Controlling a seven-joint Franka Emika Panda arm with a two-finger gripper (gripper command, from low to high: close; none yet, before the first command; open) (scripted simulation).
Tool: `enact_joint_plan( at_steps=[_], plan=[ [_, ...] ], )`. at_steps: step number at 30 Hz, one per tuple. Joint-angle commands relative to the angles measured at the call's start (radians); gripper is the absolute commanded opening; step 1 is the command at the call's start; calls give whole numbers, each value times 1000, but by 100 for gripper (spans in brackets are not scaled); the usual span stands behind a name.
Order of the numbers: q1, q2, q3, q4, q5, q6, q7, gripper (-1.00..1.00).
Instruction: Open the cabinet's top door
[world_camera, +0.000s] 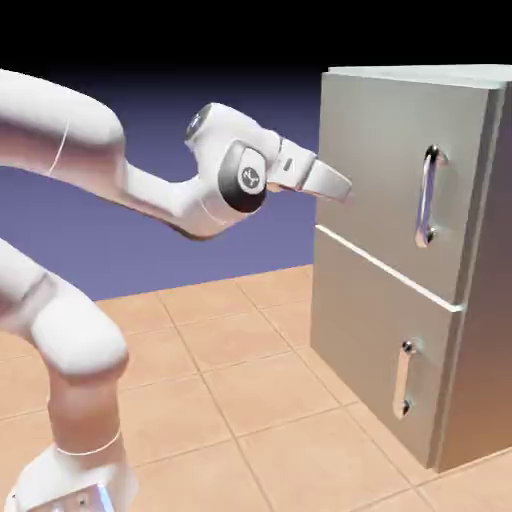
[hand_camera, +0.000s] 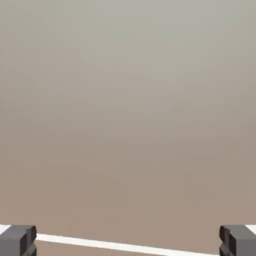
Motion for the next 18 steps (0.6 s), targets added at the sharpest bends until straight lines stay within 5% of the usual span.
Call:
enact_joint_plan(
  at_steps=[1, 18],
  plan=[
    [13, -6, -16, 7, -44, -1, 32, 100],
    [239, -116, -291, 133, -783, -17, 571, 100]
  ],
)
